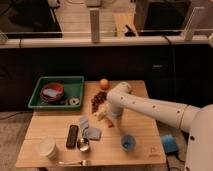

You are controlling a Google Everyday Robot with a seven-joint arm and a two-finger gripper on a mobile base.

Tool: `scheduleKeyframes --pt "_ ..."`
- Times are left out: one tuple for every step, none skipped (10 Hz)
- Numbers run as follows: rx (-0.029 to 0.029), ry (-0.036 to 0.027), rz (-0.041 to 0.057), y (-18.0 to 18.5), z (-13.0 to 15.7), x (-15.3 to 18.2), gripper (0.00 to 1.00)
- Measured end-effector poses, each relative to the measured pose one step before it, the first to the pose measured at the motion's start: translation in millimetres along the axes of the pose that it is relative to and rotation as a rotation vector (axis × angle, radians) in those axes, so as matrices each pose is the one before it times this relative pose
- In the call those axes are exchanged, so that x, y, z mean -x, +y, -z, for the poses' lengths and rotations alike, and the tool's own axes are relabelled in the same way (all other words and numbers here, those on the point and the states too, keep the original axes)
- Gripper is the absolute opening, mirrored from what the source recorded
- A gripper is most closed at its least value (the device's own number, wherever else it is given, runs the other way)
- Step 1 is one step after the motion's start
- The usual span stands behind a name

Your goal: Place pepper in paper cup

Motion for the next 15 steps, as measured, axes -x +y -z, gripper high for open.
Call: scheduleKeyframes --pt "0.00035 -0.00001 0.00228 -0.24 -1.78 -0.84 0.8" --pt "-0.00575 0.00715 0.01141 0.53 -0.24 -2.94 0.8" --pt "-0.00637 0.01037 0.01881 1.03 -0.79 -2.99 0.8" --pt "-0.00702 0.01003 0.01859 0.51 -0.47 -2.99 0.8" --pt "-0.00437 0.00688 0.00801 0.01 -0.78 -2.37 0.8" --pt "-0.00327 0.0058 0.00356 1.34 -1.9 -2.7 0.79" --pt "-0.00457 0.01186 0.0017 1.46 -0.53 -4.67 0.73" --pt "-0.00315 0.01174 -0.0027 1.45 -0.06 -4.06 0.64" --pt "0.00047 0.01297 -0.00446 0.33 -0.79 -1.75 0.52" --pt "0.0013 0.01224 -0.00163 -0.61 -0.23 -0.82 0.43" --pt "0.00097 0.01326 -0.00079 -0.9 0.52 -0.29 0.33" --pt "0.00324 0.01104 0.00139 -0.58 0.77 0.82 0.23" --pt "0.00519 0.0146 0.0059 -0.07 1.03 0.11 0.13" --pt "0.0039 0.00877 0.0077 -1.02 1.2 2.03 0.04" --pt "-0.00125 0.00141 0.00631 -1.68 2.05 2.65 0.0"
